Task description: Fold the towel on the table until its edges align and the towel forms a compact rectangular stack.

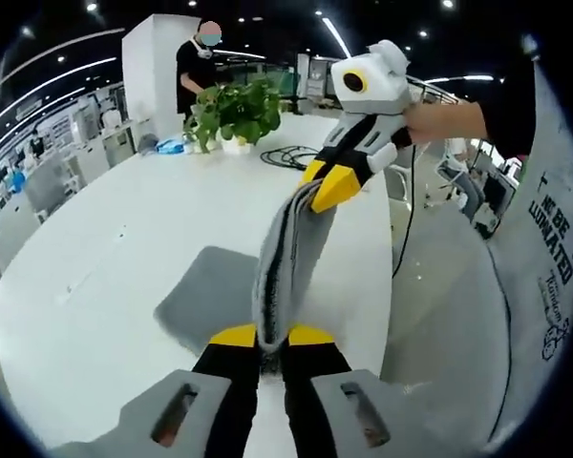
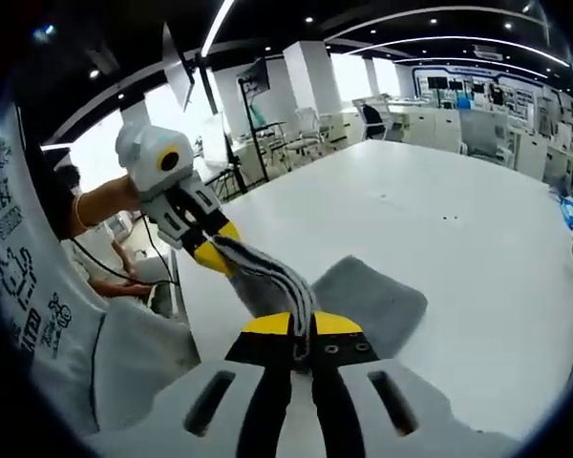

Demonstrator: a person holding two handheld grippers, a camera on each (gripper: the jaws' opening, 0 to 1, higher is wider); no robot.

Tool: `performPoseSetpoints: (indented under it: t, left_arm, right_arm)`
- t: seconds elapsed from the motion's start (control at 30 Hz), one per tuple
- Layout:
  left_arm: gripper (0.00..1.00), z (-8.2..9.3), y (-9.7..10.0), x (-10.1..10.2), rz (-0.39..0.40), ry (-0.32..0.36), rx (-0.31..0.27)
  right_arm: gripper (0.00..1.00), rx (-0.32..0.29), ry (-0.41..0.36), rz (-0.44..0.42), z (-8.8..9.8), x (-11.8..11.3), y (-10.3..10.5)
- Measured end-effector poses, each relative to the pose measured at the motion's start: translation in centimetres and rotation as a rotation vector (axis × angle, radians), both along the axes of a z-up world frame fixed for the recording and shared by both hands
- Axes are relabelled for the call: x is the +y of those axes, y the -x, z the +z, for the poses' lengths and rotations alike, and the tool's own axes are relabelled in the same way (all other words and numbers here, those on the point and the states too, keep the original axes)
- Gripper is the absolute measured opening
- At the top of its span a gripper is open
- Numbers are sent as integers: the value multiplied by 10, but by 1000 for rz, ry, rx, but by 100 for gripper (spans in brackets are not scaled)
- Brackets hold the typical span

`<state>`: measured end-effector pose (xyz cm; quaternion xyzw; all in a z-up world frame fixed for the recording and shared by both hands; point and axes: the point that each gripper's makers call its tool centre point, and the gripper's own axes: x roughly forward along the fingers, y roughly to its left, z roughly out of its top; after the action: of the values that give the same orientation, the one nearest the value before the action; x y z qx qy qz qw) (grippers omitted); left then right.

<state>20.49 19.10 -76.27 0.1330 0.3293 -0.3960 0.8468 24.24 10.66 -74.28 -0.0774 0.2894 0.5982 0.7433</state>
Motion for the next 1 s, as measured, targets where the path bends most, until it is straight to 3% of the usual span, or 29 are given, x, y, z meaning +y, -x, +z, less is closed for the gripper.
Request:
performPoseSetpoints:
  t: [0.07, 0.23, 0.53, 0.67, 0.73, 0.8, 1.0]
  left_arm:
    - [8, 9, 5, -8, 0, 53, 3]
    - [8, 20, 10, -9, -19, 36, -23]
    - [8, 33, 20, -9, -41, 79, 5]
    - [8, 37, 5, -2, -10, 116, 10]
    - [8, 30, -11, 8, 42, 102, 8]
    - [8, 25, -24, 11, 69, 114, 17]
    - [8, 9, -49, 18, 124, 122, 29]
  right_arm:
    - [4, 4, -13, 4, 4, 0, 6]
    - [4, 5, -31, 9, 15, -2, 12]
    - [4, 66, -74, -5, 27, -8, 20]
    - [4, 72, -77, -5, 28, -5, 14]
    - [4, 70, -74, -8, 23, -3, 3]
    - [4, 110, -76, -22, 16, 2, -4]
    - [4, 96, -45, -39, -1, 8, -29]
